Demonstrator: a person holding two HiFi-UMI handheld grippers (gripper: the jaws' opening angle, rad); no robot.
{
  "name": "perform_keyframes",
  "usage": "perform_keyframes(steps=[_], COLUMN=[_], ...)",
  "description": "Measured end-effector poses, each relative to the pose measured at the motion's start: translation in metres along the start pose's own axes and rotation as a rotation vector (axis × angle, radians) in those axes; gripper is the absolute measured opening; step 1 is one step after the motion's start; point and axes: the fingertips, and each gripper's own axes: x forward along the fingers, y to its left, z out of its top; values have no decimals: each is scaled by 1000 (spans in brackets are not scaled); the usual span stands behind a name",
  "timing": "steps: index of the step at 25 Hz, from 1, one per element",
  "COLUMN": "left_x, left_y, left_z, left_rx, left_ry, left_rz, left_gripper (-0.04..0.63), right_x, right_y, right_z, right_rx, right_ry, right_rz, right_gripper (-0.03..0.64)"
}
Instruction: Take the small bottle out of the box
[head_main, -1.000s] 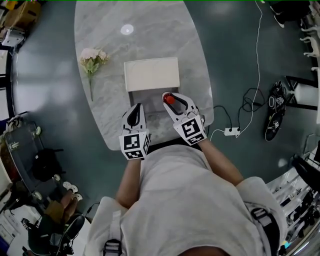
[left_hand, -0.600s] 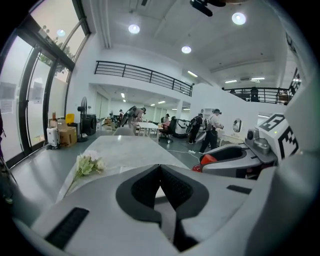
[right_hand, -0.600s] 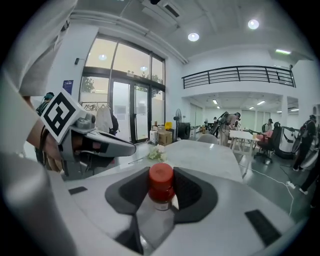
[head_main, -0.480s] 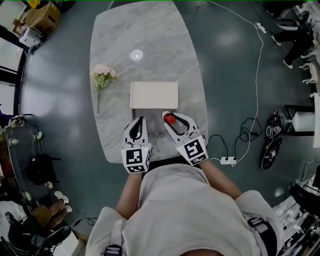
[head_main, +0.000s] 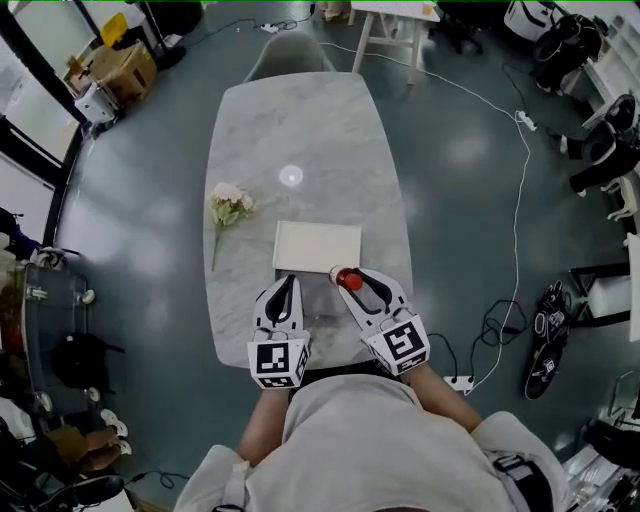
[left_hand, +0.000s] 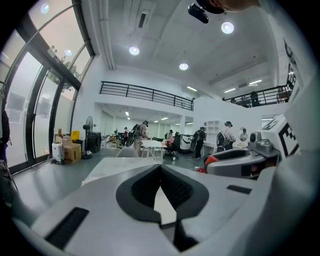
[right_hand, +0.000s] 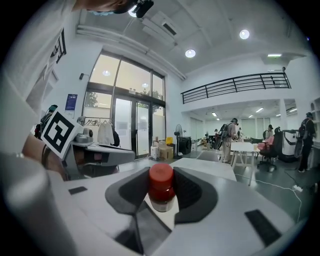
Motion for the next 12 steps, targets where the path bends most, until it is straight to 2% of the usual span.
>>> perform_keyframes(steps=[7, 12], left_x=[-4, -11], left_y=[-1, -10], left_z=[42, 57], left_rx=[25, 41], left_ry=[-89, -126], left_rz=[8, 6], left_gripper=[23, 23], right_x=[-5, -10], right_y=[-18, -14], right_z=[30, 46], right_rx=[-39, -62], right_ry=[-55, -90], right_rz=[1, 20], right_gripper=[155, 155])
